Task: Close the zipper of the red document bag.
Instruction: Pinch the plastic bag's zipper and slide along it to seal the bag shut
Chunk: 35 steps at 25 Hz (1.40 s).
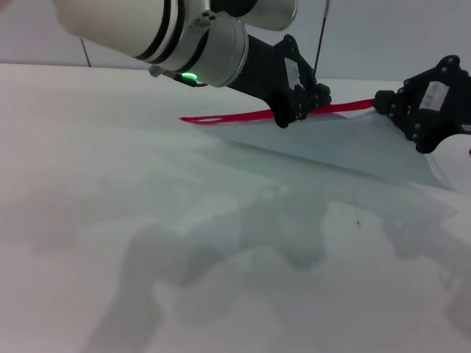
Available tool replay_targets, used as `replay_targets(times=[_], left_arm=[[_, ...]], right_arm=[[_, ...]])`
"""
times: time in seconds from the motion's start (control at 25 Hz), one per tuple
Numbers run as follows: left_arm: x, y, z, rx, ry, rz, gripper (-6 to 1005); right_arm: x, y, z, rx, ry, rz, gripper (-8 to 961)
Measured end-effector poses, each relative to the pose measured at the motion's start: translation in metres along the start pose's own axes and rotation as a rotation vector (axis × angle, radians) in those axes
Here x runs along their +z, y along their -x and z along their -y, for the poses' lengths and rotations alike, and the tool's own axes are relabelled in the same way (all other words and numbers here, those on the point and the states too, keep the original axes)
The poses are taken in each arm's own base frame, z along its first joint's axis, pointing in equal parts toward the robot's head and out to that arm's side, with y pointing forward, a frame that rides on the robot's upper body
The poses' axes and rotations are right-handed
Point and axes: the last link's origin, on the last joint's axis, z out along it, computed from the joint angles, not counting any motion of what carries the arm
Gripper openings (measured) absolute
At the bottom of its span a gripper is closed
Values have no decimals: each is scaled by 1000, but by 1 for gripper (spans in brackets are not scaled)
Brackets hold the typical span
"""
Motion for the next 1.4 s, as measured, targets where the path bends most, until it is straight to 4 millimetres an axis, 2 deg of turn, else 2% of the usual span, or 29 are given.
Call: replay_targets(times=[0.24,1.4], left_arm=[[0,0,0,0,0,-1,48],[2,-2,-2,-32,12,6,47]], right_arm=[[0,0,1,1,-3,0,24],[1,-3,4,13,-5,-4,26]])
